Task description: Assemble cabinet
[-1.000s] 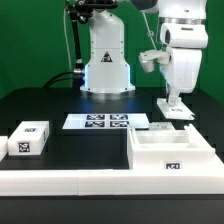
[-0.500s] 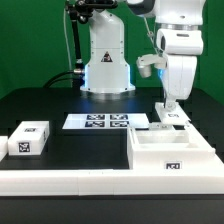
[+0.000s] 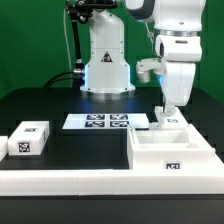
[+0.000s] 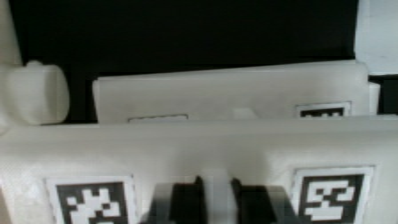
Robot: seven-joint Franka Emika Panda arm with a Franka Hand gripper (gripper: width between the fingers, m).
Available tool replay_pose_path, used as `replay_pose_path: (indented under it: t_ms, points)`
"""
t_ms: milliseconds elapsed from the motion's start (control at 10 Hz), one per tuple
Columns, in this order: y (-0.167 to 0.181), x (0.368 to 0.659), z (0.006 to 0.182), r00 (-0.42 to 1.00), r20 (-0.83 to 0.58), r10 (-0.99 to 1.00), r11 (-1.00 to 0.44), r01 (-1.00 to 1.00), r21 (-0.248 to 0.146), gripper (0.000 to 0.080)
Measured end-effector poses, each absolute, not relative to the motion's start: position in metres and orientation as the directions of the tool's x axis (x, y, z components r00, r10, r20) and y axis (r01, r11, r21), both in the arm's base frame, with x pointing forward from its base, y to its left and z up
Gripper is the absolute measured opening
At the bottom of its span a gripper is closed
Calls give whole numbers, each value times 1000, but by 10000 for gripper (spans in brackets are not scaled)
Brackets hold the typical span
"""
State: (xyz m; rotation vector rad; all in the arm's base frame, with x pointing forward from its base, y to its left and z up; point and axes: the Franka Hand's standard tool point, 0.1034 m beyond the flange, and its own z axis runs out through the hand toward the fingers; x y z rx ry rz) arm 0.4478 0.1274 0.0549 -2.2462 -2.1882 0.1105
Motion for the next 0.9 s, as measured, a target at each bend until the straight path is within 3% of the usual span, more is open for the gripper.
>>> replay_pose_path:
  t_ms: [500, 900]
  points:
    - [120, 462, 75, 30, -81, 996, -35, 998, -54, 62]
    - [119, 460, 72, 30, -83, 996, -35, 997, -62, 62]
